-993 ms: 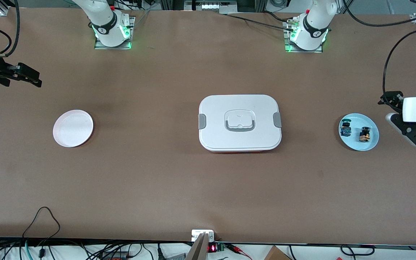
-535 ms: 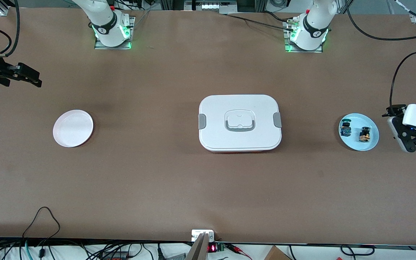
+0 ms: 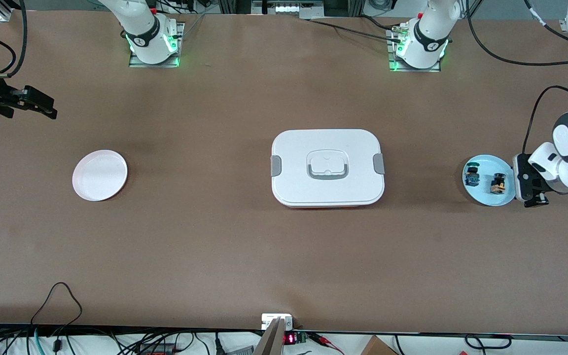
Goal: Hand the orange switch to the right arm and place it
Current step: 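Lower the left gripper over the orange switch on the blue plate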
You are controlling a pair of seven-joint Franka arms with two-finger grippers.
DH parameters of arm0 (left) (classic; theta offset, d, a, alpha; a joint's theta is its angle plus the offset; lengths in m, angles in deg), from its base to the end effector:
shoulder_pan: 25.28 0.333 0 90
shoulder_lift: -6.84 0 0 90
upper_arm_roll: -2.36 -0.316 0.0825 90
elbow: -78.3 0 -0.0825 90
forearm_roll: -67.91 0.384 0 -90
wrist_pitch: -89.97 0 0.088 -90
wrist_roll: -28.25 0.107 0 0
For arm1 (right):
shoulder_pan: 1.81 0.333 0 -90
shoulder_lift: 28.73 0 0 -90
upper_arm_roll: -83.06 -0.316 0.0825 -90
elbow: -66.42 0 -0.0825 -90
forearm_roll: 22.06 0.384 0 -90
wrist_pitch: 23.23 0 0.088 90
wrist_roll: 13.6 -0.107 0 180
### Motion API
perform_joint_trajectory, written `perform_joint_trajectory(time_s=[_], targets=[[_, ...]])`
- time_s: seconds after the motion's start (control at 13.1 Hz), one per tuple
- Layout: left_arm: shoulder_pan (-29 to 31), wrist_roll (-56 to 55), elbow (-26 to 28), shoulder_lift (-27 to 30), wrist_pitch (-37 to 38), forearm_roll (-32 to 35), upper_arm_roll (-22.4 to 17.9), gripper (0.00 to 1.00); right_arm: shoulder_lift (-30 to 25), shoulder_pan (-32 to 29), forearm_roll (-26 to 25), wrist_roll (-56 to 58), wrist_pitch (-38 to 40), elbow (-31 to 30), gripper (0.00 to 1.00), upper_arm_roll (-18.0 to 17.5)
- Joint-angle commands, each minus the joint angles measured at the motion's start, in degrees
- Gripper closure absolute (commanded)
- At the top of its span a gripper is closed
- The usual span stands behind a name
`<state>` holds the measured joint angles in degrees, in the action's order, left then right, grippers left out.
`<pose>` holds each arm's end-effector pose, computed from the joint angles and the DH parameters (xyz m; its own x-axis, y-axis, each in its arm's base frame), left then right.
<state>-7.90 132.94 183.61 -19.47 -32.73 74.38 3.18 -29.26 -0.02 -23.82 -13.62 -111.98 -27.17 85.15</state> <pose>0.5989 0.1836 0.2672 -0.0379 -0.9987 -0.0355 -0.9846 0.0312 0.1718 0.5471 -0.0063 0.5984 0.9972 -0.0062 -0.0751 -0.0039 -0.9995 0.0304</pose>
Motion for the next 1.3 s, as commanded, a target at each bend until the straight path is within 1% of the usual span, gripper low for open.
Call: perform_joint_trajectory(time_s=[0.0, 0.15, 0.31, 0.69, 1.22], targets=[[3.1, 9.5, 4.5, 0.4, -6.5, -0.1, 0.6, 0.00, 0.0, 0.1, 0.6, 0.5, 0.9, 0.9, 0.00, 0.0], [5.8, 14.5, 6.0, -0.1, -9.5, -2.6, 2.9, 0.00, 0.0, 0.1, 0.6, 0.5, 0.9, 0.9, 0.00, 0.0], [8.1, 15.2, 6.1, -1.5, -10.1, -3.3, 4.6, 0.00, 0.0, 0.1, 0.6, 0.5, 0.9, 0.9, 0.00, 0.0], [9.3, 16.0, 6.1, -3.0, -11.2, -3.5, 5.4, 0.00, 0.0, 0.1, 0.6, 0.5, 0.8, 0.9, 0.00, 0.0], [12.7, 17.0, 6.0, -5.2, -14.1, -3.6, 8.8, 0.00, 0.0, 0.1, 0.7, 0.5, 0.9, 0.9, 0.00, 0.0]])
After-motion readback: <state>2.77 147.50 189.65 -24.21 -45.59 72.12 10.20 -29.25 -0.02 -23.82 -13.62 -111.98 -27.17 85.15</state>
